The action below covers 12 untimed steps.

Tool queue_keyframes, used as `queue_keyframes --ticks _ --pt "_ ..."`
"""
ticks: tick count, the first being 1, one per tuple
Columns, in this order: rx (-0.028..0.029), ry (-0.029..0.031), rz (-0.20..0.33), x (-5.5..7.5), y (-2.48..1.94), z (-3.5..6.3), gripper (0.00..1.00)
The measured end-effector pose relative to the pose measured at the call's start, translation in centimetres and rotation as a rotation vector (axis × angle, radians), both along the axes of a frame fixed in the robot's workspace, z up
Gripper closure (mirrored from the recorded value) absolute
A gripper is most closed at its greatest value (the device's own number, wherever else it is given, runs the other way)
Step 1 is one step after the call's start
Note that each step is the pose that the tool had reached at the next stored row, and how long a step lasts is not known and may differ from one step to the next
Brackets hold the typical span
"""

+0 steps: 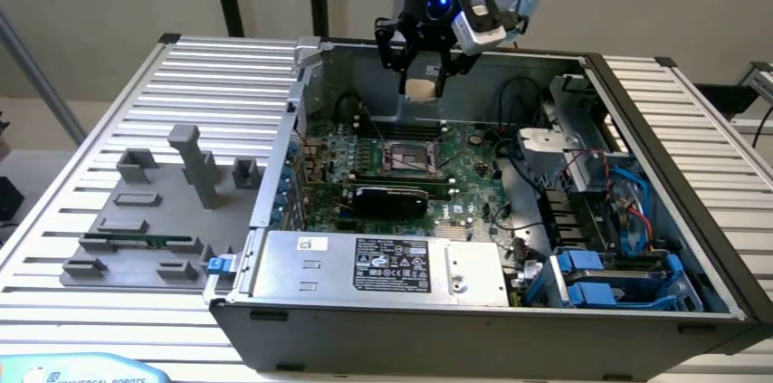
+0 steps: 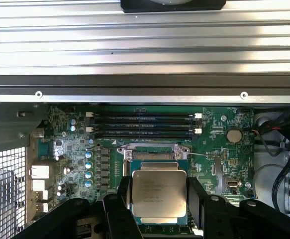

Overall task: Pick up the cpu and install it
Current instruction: 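Place the cpu into insertion slot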

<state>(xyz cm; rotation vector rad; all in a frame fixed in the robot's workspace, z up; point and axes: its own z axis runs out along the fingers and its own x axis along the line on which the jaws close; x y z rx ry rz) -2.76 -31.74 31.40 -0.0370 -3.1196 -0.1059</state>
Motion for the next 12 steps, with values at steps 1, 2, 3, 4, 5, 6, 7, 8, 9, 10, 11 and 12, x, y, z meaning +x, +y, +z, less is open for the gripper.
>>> queue_keyframes --ticks 1,2,3,4,5,6,7,8,9,10,11,12 --pt "0.0000 0.0000 0.000 0.00 0.00 0.00 0.45" --pt "0.0000 0.0000 0.000 0.00 0.00 0.00 0.45" --pt "0.0000 0.0000 0.000 0.00 0.00 0.00 0.45" --pt "0.0001 0.0000 0.000 0.00 0.00 0.00 0.45" --pt "0.0000 0.0000 0.000 0.00 0.00 0.00 0.45" --pt "0.0000 0.0002 0.000 0.01 0.00 0.00 0.45" --pt "0.0001 0.0011 -0.002 0.01 -0.03 -0.01 0.45" --pt "0.0003 0.0022 -0.011 0.01 -0.05 -0.02 0.45" --pt "0.0003 0.0024 -0.024 0.01 -0.05 -0.02 0.45" --pt "0.0001 0.0025 -0.041 0.01 -0.05 -0.02 0.45" --pt "0.0001 0.0026 -0.059 0.01 -0.05 -0.03 0.45" --pt "0.0000 0.0026 -0.077 0.01 -0.05 -0.04 0.45"
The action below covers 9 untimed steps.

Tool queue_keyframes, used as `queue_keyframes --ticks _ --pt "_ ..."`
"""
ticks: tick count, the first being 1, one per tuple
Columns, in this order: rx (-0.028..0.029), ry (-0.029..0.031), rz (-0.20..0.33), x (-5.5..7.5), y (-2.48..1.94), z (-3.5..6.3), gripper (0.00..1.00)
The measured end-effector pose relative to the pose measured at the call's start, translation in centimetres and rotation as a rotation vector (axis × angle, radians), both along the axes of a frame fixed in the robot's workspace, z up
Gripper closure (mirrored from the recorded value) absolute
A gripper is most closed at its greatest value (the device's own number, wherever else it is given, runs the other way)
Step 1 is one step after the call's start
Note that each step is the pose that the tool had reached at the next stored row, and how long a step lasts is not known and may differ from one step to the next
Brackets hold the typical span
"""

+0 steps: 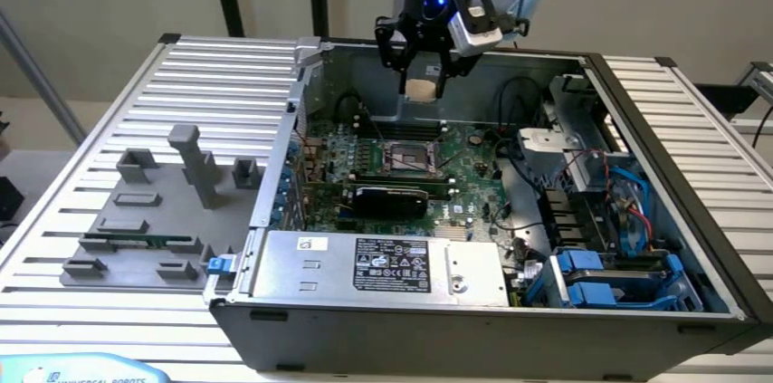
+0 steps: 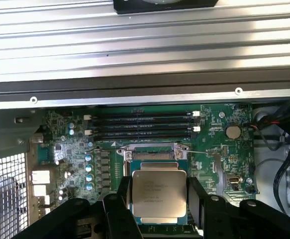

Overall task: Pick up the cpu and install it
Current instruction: 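Place the cpu into insertion slot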

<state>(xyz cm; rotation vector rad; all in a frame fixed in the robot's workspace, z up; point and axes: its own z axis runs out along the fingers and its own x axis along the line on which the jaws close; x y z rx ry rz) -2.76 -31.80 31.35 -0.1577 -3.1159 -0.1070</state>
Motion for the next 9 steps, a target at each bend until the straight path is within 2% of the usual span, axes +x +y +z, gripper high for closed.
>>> queue_keyframes --ticks 9 --pt "0.0000 0.0000 -0.164 0.00 0.00 -0.12 0.45"
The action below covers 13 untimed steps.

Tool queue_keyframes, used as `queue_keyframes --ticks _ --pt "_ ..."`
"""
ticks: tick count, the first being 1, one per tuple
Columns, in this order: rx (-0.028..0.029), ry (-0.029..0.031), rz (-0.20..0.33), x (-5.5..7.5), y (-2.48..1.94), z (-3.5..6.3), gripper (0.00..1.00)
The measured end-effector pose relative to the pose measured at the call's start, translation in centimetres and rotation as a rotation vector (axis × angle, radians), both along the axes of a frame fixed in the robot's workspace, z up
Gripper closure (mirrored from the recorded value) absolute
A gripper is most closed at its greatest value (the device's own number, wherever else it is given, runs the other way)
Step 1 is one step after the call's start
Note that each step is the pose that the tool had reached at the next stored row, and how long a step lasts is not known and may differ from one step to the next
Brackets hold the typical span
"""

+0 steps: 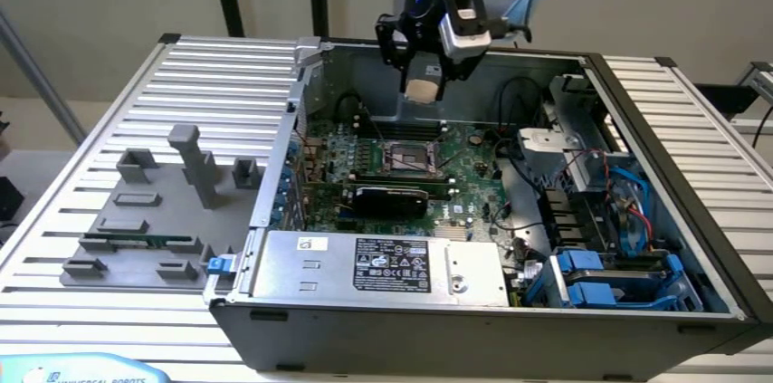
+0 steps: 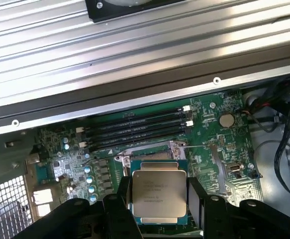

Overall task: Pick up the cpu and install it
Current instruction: 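Place the cpu into insertion slot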

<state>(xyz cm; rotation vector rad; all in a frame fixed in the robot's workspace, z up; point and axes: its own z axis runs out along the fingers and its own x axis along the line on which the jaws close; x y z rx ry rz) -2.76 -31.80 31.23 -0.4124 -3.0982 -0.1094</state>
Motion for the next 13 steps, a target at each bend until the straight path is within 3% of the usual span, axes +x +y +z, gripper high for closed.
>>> queue_keyframes --ticks 13 --pt "0.0000 0.0000 -0.237 0.00 0.00 -0.19 0.45"
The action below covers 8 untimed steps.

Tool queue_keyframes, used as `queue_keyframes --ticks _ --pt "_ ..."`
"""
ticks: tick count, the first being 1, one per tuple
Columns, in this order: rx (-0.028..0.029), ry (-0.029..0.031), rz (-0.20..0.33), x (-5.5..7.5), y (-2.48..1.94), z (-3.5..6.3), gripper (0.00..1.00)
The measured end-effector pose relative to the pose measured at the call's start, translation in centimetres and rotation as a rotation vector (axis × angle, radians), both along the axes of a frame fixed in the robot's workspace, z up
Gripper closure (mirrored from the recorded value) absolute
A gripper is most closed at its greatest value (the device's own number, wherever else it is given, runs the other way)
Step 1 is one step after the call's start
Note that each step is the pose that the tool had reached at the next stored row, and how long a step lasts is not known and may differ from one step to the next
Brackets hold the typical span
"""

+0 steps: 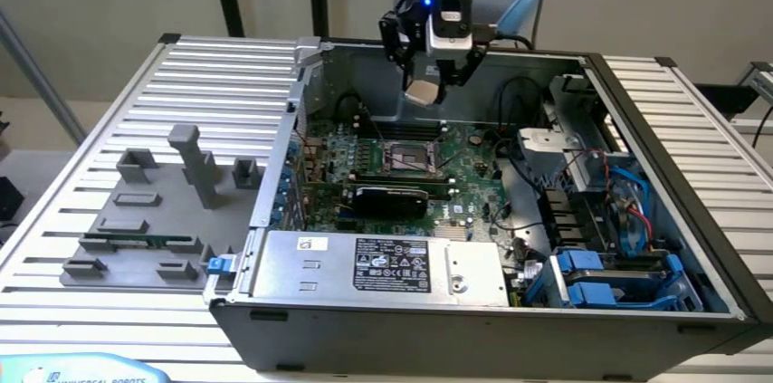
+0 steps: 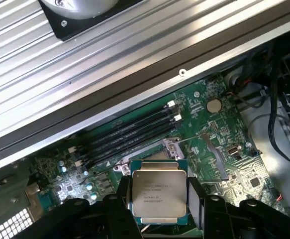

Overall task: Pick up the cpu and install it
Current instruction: 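Place the cpu into insertion slot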

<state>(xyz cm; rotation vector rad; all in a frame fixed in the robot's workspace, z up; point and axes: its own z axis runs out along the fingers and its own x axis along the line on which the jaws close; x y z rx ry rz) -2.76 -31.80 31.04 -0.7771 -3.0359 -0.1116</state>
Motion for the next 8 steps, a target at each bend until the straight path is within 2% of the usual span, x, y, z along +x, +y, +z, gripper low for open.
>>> queue_keyframes --ticks 8 --pt "0.0000 0.0000 -0.146 0.00 0.00 -0.12 0.45"
